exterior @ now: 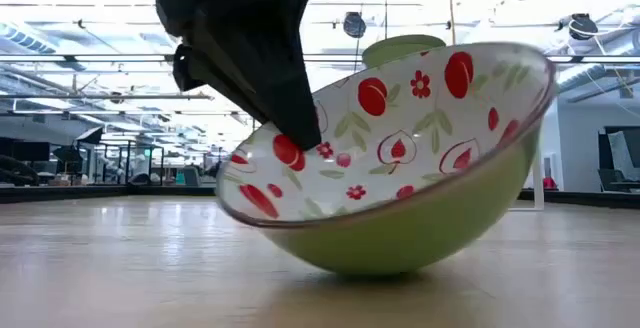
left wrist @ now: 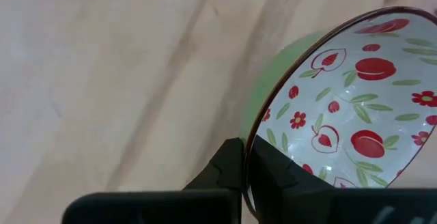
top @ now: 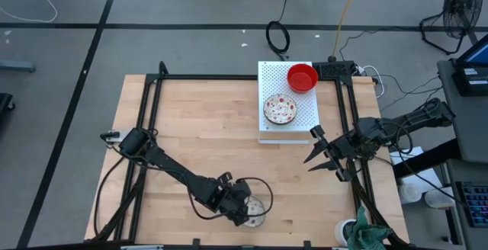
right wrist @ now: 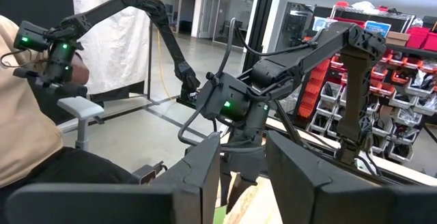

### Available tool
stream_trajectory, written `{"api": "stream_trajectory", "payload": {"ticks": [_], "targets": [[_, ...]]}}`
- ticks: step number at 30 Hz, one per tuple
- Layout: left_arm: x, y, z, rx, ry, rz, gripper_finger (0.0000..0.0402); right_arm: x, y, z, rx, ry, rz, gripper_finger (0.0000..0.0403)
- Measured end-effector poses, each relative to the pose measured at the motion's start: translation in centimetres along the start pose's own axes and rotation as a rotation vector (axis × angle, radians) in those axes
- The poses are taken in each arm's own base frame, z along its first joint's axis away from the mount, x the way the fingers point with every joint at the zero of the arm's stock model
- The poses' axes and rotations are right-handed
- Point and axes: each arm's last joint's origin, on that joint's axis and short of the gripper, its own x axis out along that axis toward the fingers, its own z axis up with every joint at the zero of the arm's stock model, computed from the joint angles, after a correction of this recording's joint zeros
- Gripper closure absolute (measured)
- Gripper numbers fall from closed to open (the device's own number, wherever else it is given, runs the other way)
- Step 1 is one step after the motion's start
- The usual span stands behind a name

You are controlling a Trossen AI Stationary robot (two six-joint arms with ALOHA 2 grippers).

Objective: Pick & Place Mini bowls
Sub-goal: Stack the green bowl on the green bowl on the shelf

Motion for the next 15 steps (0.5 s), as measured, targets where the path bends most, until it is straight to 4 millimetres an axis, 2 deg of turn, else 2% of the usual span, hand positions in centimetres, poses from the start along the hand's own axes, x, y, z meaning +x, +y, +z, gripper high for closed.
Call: {"api": "stream_trajectory", "payload": {"ticks": [9,15], "targets": [[0.3,0.8,0.9,0.055,-0.154,0.138,0.0392,0.0,0.0,0.0,0.0,0.0,0.0,0.0298],[-1.0,0.3,2.6,0.14,-0.25,0.182,0.039,-0.7,0.1,0.2,0.0,0.001,-0.001,0.0298]]}}
